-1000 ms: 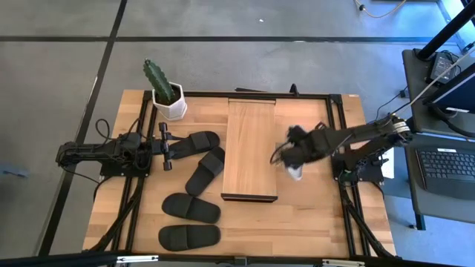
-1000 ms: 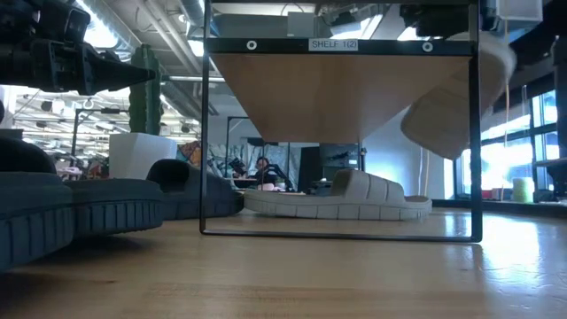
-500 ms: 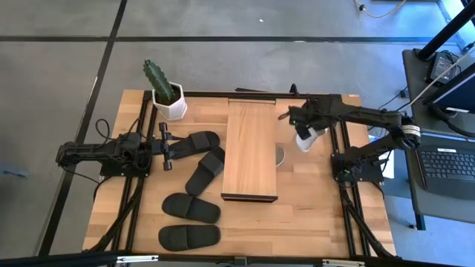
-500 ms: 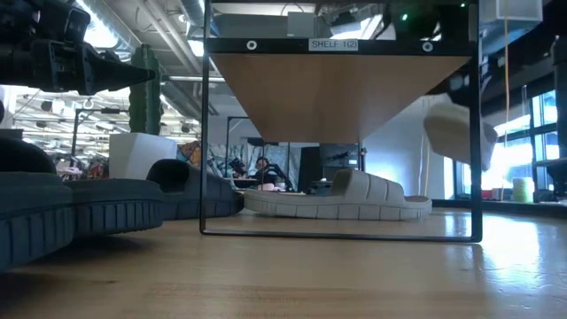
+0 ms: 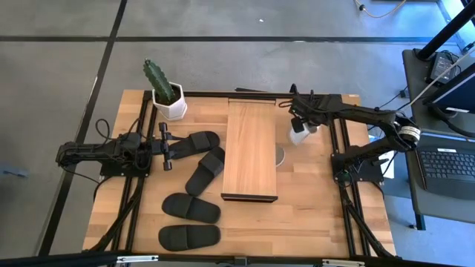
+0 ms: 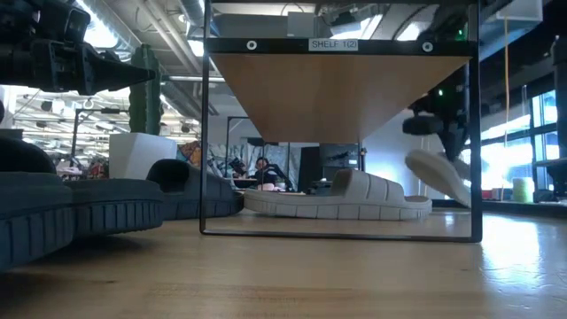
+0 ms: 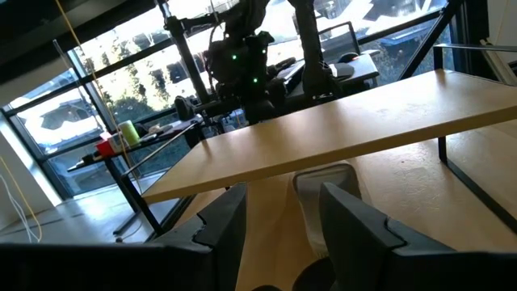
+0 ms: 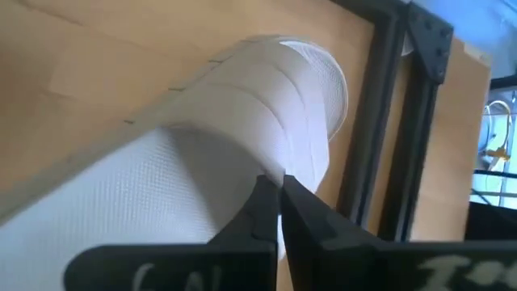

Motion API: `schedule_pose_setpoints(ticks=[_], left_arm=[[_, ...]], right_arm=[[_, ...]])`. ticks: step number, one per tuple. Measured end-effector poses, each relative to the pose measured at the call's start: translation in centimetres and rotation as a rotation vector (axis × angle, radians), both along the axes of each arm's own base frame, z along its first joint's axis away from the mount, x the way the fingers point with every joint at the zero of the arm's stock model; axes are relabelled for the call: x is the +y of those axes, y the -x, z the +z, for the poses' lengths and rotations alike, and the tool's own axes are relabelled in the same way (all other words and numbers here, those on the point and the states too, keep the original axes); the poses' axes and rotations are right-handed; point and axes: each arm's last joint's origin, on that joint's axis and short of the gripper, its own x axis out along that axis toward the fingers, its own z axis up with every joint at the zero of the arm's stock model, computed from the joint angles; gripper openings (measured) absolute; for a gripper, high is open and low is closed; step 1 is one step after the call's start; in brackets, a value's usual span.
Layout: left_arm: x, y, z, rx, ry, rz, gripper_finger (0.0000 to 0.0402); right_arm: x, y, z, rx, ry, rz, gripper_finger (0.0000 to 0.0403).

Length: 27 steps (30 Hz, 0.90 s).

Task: Pick and place slides into the shelf
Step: Put the gray slipper under the shelf

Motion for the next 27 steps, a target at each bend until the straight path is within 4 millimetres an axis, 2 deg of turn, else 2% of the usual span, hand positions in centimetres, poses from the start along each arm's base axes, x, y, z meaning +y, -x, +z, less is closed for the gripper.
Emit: schedule_pose_setpoints(ticks=[9,19,27], left_arm=[[0.0,0.0,0.0,0.000,0.000,0.000,0.0147],[0.0,0.0,0.0,0.000,0.001,0.000,0.0147],[0.0,0.0,0.0,-0.003,0.000,0.000,0.0147]], right_arm=[[-1.3,-0.1,-2.6,-0.149,0.049,0.017,0.0006],[-1.5,-0.1,-2.9,-0.145,0.043,0.063,0.0052],[-1.5,-0.1,-2.9,-0.122,0.038,0.112,0.0058]])
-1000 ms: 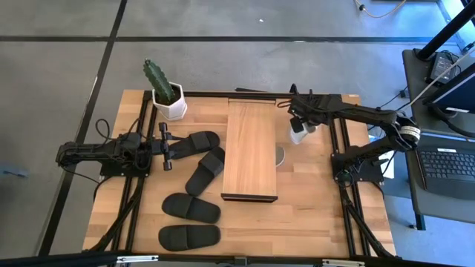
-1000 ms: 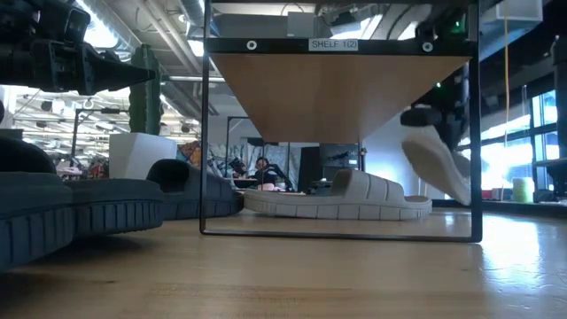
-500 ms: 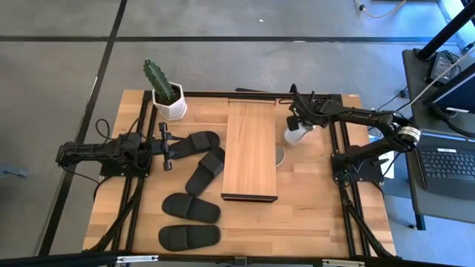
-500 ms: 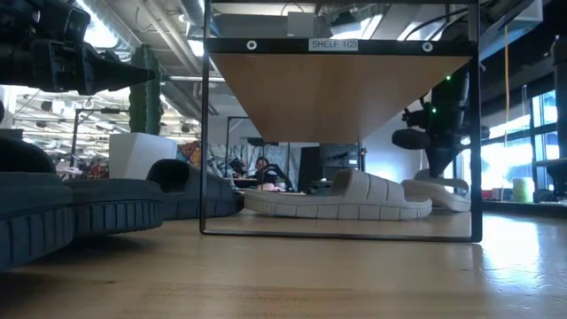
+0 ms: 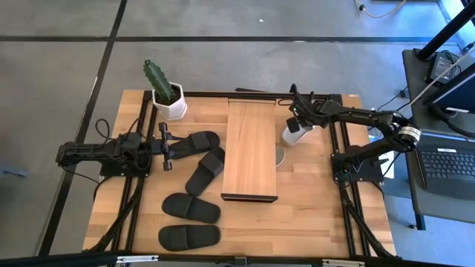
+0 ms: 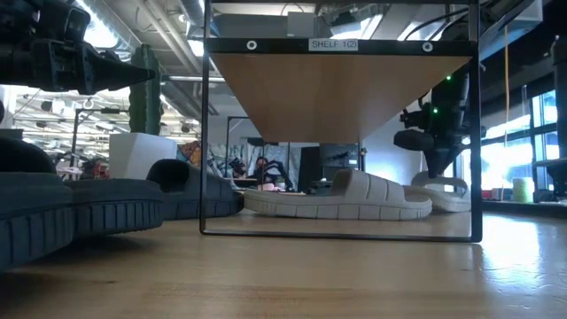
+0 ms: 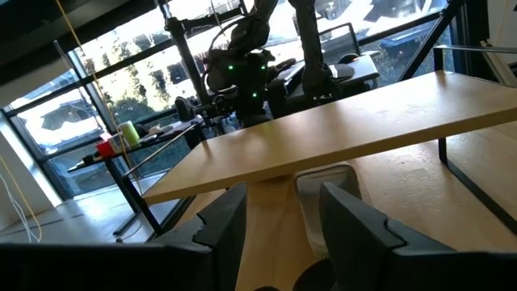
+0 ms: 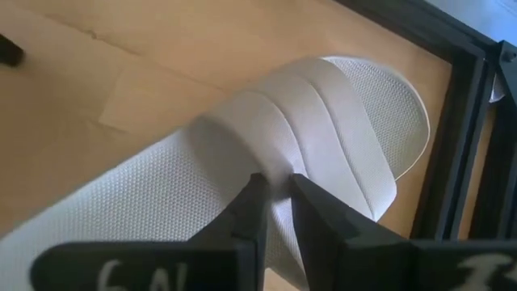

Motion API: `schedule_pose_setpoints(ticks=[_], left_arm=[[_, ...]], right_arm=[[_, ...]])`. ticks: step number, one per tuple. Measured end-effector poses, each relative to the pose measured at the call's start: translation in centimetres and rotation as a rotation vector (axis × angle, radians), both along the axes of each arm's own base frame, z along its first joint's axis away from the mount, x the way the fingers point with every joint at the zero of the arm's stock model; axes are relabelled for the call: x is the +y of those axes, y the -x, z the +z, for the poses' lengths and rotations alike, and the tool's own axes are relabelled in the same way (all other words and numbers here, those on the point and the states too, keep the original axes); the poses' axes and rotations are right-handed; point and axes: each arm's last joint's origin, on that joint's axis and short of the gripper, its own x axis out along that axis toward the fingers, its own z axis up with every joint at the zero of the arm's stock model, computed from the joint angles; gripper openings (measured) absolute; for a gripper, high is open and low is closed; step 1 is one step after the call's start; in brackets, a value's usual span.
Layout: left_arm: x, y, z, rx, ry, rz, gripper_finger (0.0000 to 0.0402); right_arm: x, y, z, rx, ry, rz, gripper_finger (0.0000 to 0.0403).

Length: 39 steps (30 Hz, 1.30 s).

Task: Pick and place slides into the shelf
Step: Put the gray slipper under the shelf

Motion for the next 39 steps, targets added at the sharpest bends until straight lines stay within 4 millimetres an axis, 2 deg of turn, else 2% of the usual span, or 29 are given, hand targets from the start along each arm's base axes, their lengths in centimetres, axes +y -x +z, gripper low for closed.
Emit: schedule_pose_setpoints(ticks=[11,20,26,33,39], left_arm=[[0.0,0.0,0.0,0.001,0.000,0.000,0.0147],[0.0,0.0,0.0,0.001,-0.001,0.000,0.0147],[0.0,0.0,0.0,0.001,-0.001,0.000,0.0147],[0.0,0.0,0.0,0.001,-0.001,0.000,0.0147],[0.0,0.0,0.0,0.001,-0.001,0.000,0.0147]], right_arm=[[0.1,0.0,0.0,-0.015,-0.019,0.001,0.0065],[-0.1,0.0,0.0,-0.040,0.018,-0.085,0.0124],[-0.1,-0.1,0.2,-0.059,0.026,-0.119,0.0145],[-1.2,-0.9,2.7,0.001,0.108,0.010,0.0149],[-2.9,0.5,5.3,0.038,0.082,-0.103,0.0149]])
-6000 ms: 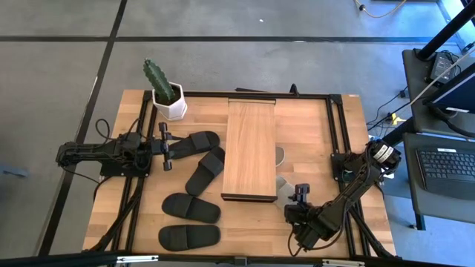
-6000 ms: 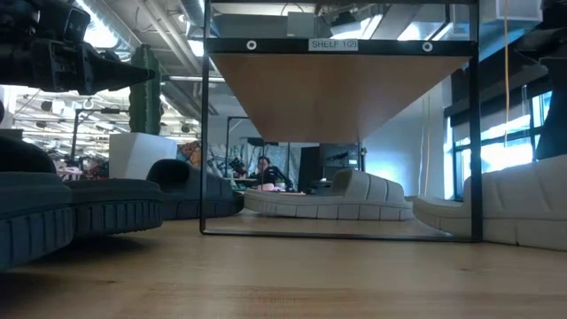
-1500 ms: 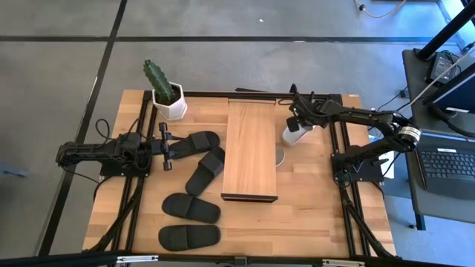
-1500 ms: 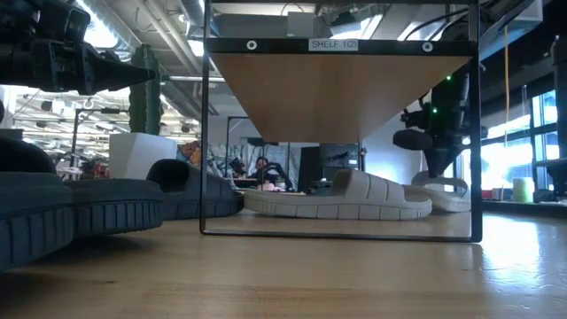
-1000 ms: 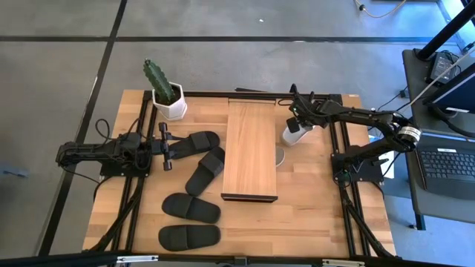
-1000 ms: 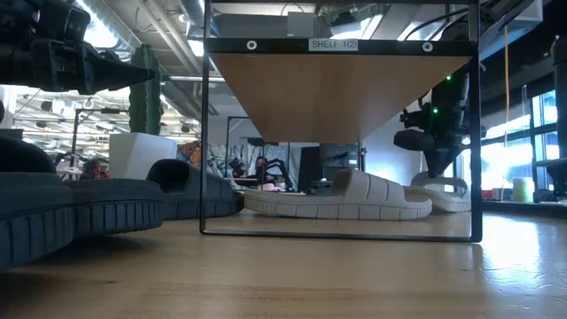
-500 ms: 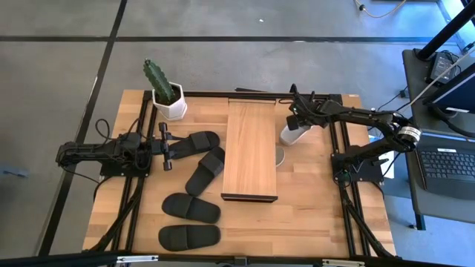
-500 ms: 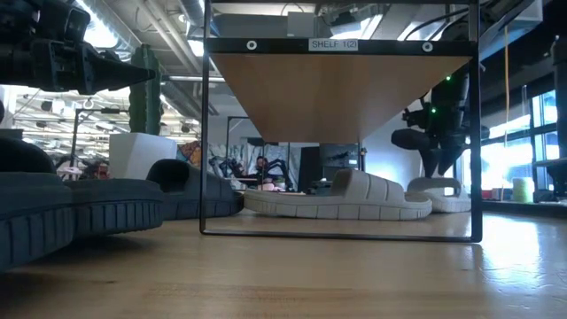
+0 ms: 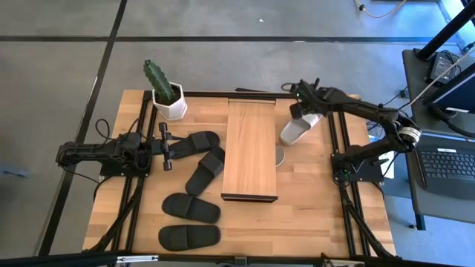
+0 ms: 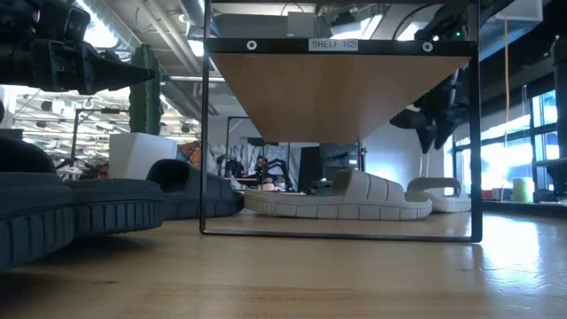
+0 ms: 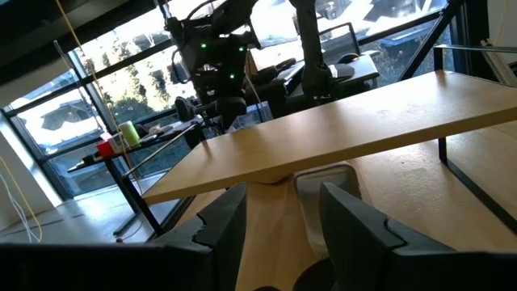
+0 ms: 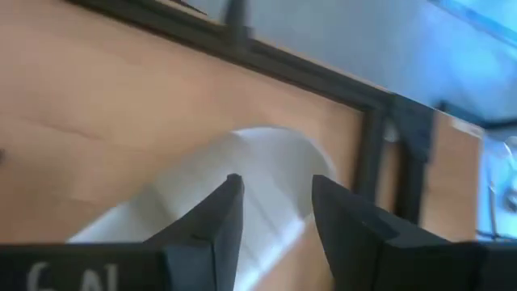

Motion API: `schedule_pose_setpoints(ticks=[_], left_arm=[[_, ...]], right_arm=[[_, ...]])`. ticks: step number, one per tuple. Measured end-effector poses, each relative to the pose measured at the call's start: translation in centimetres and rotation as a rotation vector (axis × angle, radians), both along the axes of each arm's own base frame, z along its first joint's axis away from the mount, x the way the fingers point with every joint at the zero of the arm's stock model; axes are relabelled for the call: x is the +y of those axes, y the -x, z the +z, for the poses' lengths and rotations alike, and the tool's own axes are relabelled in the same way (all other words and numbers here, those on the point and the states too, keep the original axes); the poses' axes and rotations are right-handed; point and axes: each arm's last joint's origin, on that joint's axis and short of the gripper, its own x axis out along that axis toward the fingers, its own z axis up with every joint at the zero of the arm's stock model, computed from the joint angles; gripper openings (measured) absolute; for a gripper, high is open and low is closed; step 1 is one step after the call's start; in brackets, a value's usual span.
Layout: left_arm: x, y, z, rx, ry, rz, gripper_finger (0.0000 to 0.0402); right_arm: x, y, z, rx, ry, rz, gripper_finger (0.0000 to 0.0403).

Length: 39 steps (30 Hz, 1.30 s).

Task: Pick and place slides into the shelf
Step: Put the gray slipper under the shelf

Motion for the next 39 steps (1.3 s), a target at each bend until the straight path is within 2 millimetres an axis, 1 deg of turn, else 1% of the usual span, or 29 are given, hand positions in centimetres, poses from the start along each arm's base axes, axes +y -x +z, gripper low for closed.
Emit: schedule_pose_setpoints(ticks=[3,7,11,16,19,23,27,32,39], left_arm=[[0.0,0.0,0.0,0.000,0.000,0.000,0.0147],[0.0,0.0,0.0,0.000,0.000,0.000,0.0147],[0.0,0.0,0.0,0.000,0.000,0.000,0.0147],[0.0,0.0,0.0,0.000,0.000,0.000,0.0147],[0.0,0.0,0.0,0.000,0.001,0.000,0.0147],[0.0,0.0,0.0,0.000,0.001,0.000,0.0147],[0.0,0.0,0.0,-0.001,0.001,0.000,0.0147],[0.0,0.0,0.0,0.000,0.003,0.000,0.0147],[0.0,0.0,0.0,0.000,0.003,0.000,0.0147]], right_arm=[[-0.9,1.3,0.6,0.029,-0.026,-0.064,0.0149],[-1.8,2.6,0.7,0.046,-0.055,-0.103,0.0149],[-2.1,3.0,0.7,0.035,-0.066,-0.122,0.0149],[-2.3,2.9,0.5,0.040,-0.071,-0.125,0.0149],[-2.7,2.6,-0.5,0.068,-0.101,-0.124,0.0149],[-3.6,2.1,-2.3,0.126,-0.145,-0.136,0.0149],[-4.5,2.1,-4.0,0.178,-0.195,-0.163,0.0149],[-5.4,2.1,-5.7,0.205,-0.237,-0.201,0.0149],[-5.7,1.9,-7.3,0.235,-0.319,-0.179,0.0149]])
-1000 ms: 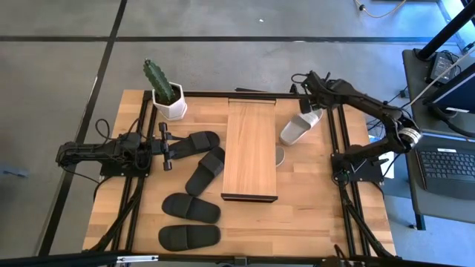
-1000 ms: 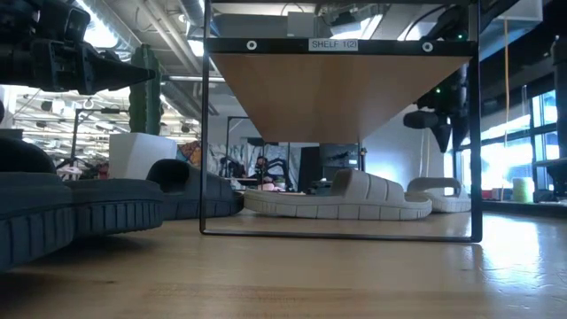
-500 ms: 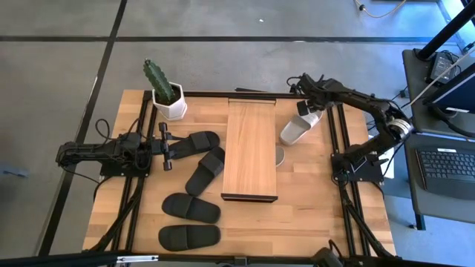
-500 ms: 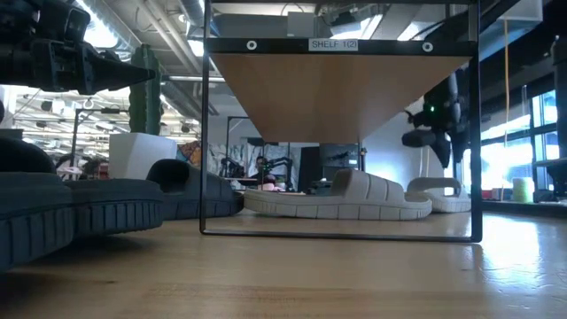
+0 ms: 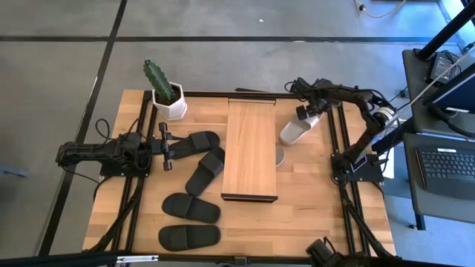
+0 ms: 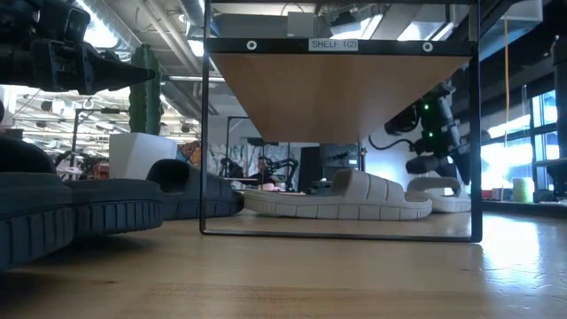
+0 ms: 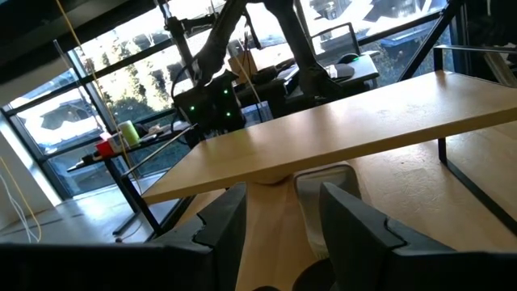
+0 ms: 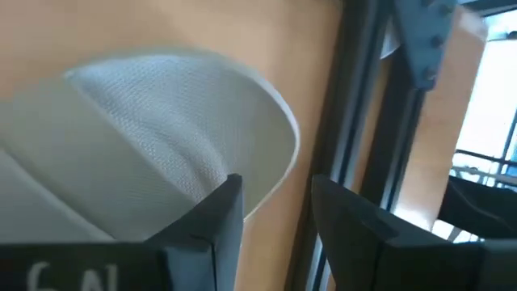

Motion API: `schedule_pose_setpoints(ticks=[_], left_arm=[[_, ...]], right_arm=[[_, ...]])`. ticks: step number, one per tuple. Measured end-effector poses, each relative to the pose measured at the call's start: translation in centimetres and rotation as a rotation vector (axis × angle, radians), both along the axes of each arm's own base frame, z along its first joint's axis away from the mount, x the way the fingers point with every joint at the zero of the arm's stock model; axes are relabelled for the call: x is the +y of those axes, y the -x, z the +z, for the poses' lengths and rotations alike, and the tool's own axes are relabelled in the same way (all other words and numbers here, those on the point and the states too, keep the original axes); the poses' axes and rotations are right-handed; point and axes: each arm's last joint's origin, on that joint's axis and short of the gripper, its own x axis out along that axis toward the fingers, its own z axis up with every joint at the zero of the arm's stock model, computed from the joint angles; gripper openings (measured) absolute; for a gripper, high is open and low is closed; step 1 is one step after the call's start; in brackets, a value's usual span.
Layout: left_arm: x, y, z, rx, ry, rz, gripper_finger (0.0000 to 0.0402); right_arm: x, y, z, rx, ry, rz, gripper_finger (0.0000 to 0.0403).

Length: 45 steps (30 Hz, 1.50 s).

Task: Pick and place slides into the shelf
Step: Put the gray slipper under the shelf

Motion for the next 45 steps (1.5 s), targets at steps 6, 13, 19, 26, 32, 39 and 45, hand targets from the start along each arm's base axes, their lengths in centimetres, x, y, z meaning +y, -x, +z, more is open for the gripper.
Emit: schedule_pose_setpoints(ticks=[6,13,19,26,32,39,45], left_arm=[[0.0,0.0,0.0,0.000,0.000,0.000,0.0147],[0.0,0.0,0.0,0.000,0.000,0.000,0.0147],[0.0,0.0,0.0,0.000,0.000,0.000,0.0147],[0.0,0.0,0.0,0.000,0.000,0.000,0.0147],[0.0,0.0,0.0,0.000,0.001,0.000,0.0147],[0.0,0.0,0.0,0.000,0.001,0.000,0.0147],[0.0,0.0,0.0,0.002,0.002,0.000,0.0147]], right_arm=[[0.3,-0.1,-0.2,-0.014,-0.052,0.005,0.0149],[1.4,-1.1,-0.2,-0.008,-0.080,0.056,0.0149],[2.5,-2.7,-0.2,-0.018,-0.066,0.126,0.0149],[3.8,-4.6,-0.2,-0.045,-0.037,0.215,0.0149],[4.4,-6.1,-0.3,-0.083,-0.001,0.314,0.0149],[5.1,-6.9,-0.2,-0.094,0.009,0.369,0.0149],[5.5,-6.7,0.7,-0.094,0.022,0.386,0.0149]])
